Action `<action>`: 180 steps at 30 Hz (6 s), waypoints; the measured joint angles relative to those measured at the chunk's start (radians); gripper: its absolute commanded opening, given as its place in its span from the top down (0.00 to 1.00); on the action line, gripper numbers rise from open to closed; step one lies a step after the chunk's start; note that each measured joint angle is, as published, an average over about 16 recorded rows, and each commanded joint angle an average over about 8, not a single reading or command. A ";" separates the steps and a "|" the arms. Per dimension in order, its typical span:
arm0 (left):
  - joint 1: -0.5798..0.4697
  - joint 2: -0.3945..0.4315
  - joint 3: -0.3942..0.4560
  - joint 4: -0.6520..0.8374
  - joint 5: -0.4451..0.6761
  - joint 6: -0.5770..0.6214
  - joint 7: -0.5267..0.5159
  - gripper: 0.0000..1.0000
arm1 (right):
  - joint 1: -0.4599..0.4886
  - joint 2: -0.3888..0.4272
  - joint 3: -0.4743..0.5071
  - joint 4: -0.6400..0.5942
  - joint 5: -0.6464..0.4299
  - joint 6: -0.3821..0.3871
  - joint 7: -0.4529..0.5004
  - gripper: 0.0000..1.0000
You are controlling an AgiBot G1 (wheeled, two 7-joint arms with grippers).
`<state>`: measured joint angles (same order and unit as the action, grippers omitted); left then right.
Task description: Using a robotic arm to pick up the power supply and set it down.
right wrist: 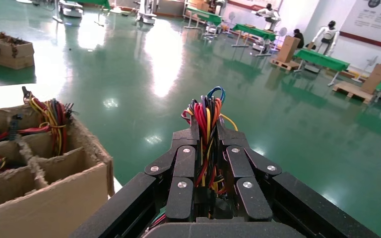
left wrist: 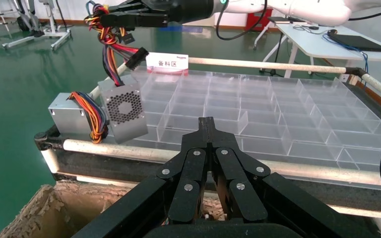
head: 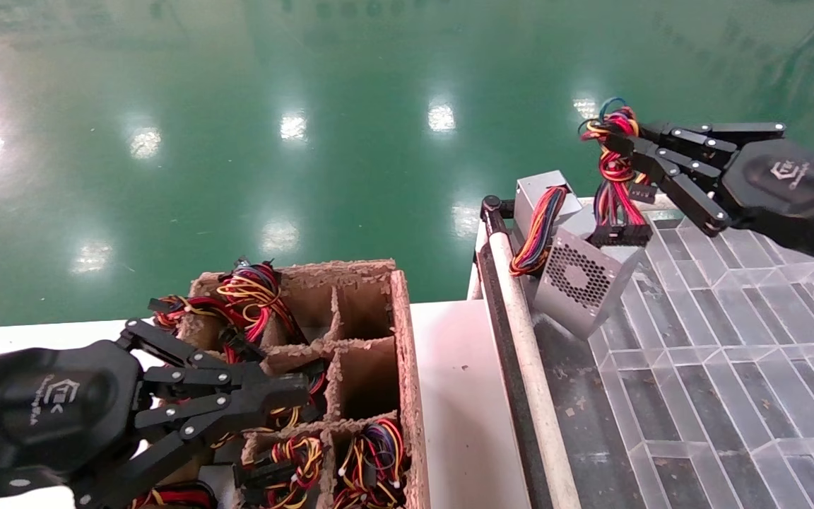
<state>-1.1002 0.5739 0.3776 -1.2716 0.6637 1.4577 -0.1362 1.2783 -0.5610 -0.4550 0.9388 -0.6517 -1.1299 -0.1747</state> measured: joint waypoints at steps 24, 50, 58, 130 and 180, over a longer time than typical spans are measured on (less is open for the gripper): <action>0.000 0.000 0.000 0.000 0.000 0.000 0.000 1.00 | 0.136 -0.132 -0.037 -0.294 -0.073 -0.079 -0.111 1.00; 0.000 0.000 0.000 0.000 0.000 0.000 0.000 1.00 | 0.238 -0.279 -0.056 -0.663 -0.098 -0.224 -0.286 1.00; 0.000 0.000 0.001 0.000 0.000 0.000 0.000 1.00 | 0.258 -0.306 -0.067 -0.715 -0.112 -0.246 -0.298 1.00; 0.000 0.000 0.001 0.000 -0.001 0.000 0.001 0.91 | 0.206 -0.298 -0.023 -0.526 -0.123 -0.378 -0.149 0.00; 0.000 -0.001 0.002 0.000 -0.001 -0.001 0.001 0.00 | -0.214 -0.044 0.181 0.367 -0.078 -0.367 0.370 0.00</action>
<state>-1.1005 0.5733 0.3792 -1.2715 0.6625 1.4569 -0.1354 1.0643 -0.6052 -0.2743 1.3054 -0.7294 -1.4964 0.1952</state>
